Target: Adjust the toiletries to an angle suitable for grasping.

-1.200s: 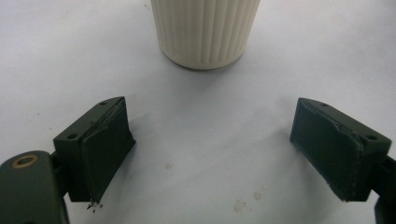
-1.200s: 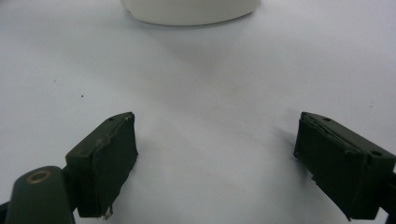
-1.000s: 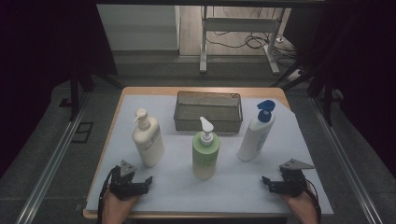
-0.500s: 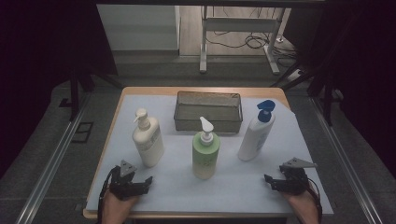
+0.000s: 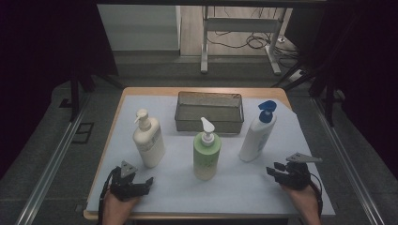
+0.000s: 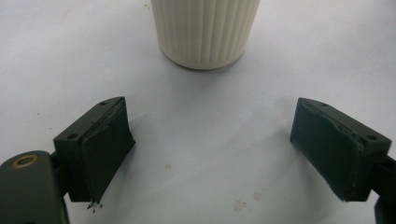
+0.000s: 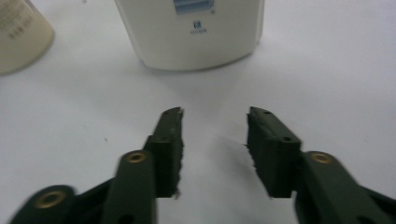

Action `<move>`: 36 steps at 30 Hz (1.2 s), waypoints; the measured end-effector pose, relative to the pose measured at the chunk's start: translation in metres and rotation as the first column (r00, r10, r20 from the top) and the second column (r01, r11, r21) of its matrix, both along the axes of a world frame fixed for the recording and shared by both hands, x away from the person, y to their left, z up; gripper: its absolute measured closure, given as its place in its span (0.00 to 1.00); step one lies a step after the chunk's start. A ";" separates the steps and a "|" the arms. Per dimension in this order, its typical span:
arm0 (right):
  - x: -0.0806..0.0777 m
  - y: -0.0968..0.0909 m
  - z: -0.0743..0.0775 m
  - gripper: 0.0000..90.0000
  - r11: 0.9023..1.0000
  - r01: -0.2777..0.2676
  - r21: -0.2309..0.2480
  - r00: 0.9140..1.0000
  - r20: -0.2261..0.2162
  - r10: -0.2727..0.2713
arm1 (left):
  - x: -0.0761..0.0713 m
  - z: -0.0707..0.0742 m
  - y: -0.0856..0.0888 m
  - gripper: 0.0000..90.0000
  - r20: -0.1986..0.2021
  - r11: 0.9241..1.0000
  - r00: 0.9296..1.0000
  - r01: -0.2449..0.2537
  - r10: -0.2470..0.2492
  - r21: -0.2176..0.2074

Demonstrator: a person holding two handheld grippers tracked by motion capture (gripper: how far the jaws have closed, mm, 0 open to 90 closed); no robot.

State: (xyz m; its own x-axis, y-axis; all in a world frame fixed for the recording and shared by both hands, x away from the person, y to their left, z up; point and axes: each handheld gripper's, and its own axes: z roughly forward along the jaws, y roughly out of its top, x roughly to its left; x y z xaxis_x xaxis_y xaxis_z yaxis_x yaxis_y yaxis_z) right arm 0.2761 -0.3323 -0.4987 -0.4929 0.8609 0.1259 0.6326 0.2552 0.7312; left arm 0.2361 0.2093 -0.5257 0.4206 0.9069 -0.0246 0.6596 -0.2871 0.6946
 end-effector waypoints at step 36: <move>0.056 0.016 -0.003 1.00 0.998 0.064 -0.011 0.998 0.011 -0.064 | 0.000 0.000 0.000 0.13 0.002 1.000 1.000 0.000 0.000 -0.001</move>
